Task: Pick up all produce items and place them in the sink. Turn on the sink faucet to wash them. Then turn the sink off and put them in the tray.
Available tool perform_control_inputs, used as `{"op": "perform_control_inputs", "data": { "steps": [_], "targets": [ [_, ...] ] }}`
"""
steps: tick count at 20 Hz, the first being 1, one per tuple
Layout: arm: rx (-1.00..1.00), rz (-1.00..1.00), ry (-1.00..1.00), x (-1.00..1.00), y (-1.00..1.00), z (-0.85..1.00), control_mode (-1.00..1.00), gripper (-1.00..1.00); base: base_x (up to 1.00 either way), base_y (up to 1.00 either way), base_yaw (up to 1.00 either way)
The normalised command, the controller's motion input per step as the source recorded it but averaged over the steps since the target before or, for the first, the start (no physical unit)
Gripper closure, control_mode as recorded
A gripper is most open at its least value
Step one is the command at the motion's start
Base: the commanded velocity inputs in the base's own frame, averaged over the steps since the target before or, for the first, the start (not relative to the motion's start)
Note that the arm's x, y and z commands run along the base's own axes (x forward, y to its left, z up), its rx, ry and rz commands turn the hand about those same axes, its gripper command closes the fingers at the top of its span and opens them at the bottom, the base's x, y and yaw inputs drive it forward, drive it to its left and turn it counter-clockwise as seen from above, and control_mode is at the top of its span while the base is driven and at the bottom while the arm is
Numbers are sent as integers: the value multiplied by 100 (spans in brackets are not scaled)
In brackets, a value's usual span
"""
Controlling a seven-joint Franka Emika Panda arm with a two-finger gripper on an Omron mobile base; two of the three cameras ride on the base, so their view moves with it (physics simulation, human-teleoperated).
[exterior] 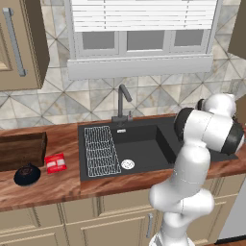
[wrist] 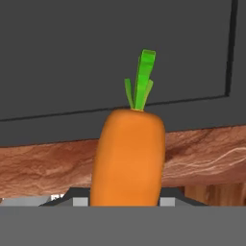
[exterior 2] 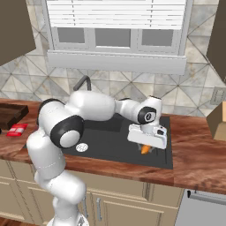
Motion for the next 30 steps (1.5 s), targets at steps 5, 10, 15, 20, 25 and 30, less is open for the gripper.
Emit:
{"op": "perform_control_inputs", "data": {
  "steps": [5, 10, 15, 20, 25, 30],
  "targets": [
    [0, 20, 0, 0, 68, 7, -100, 100, 0, 0, 0],
    [1, 21, 0, 0, 66, 0, -100, 100, 0, 0, 0],
    [4, 18, 0, -5, 53, 0, -100, 100, 0, 0, 0],
    [5, 11, -1, -15, 28, 1, -100, 100, 0, 0, 0],
    [6, 7, -3, 0, 38, 6, -100, 100, 0, 0, 0],
    [8, 6, -3, 11, 39, 4, -100, 100, 0, 0, 0]
  ]
}}
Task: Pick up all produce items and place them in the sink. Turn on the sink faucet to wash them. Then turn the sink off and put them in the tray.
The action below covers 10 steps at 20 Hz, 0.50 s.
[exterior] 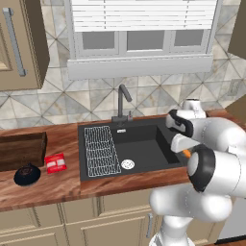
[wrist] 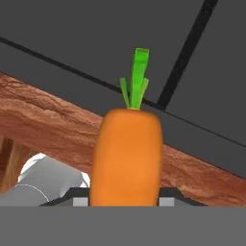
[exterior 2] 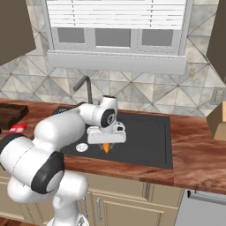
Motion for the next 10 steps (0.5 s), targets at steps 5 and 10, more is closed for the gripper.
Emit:
{"op": "perform_control_inputs", "data": {
  "steps": [5, 10],
  "targets": [
    [8, 6, 0, 25, 27, 2, -100, 100, 0, 0, 0],
    [7, 7, 0, 44, 27, 0, -100, 100, 0, 0, 0]
  ]
}}
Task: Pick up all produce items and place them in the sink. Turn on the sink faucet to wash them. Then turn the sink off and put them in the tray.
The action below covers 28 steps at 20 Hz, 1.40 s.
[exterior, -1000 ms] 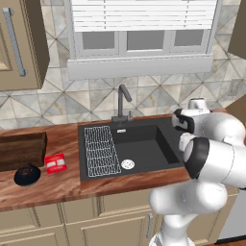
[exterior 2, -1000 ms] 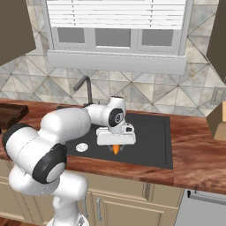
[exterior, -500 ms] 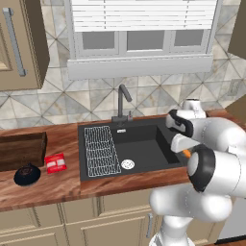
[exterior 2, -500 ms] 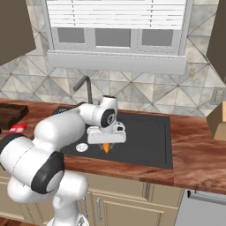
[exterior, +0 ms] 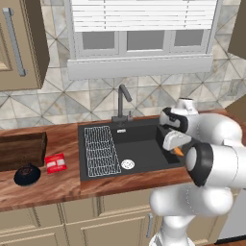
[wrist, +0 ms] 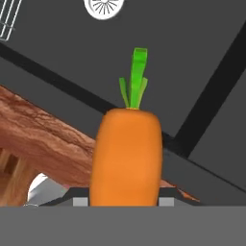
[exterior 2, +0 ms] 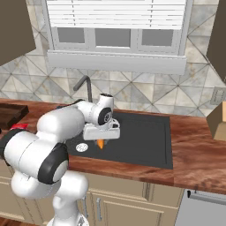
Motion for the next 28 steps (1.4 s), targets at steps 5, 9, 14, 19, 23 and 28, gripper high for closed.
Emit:
{"op": "perform_control_inputs", "data": {
  "steps": [5, 9, 14, 19, 23, 28],
  "targets": [
    [6, 8, 0, 59, 29, 0, -100, 100, 0, 0, 0],
    [7, 8, 0, 59, 25, -1, -100, 100, 0, 0, 0],
    [5, 3, 0, 46, 20, -4, -100, 100, 0, 0, 0],
    [2, 1, 1, 49, 21, -22, -100, 100, 0, 0, 0],
    [0, 0, 0, 46, 21, -38, -100, 100, 0, 0, 0],
    [1, 0, 0, 37, 17, -38, -100, 100, 0, 0, 0]
  ]
}}
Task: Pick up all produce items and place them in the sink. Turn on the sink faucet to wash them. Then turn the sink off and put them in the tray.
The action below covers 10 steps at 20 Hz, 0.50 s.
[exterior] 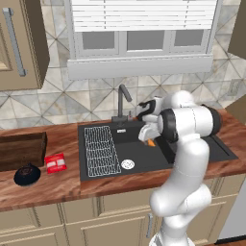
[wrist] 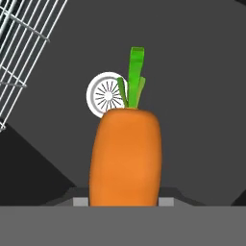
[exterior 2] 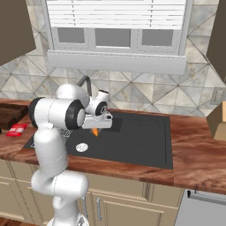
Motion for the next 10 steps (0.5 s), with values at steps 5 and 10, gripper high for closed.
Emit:
{"op": "perform_control_inputs", "data": {
  "steps": [5, 10],
  "targets": [
    [4, 0, 0, 30, 3, -29, -100, 100, 0, 0, 0],
    [1, 0, 0, 25, 1, -23, -100, 100, 0, 0, 0]
  ]
}}
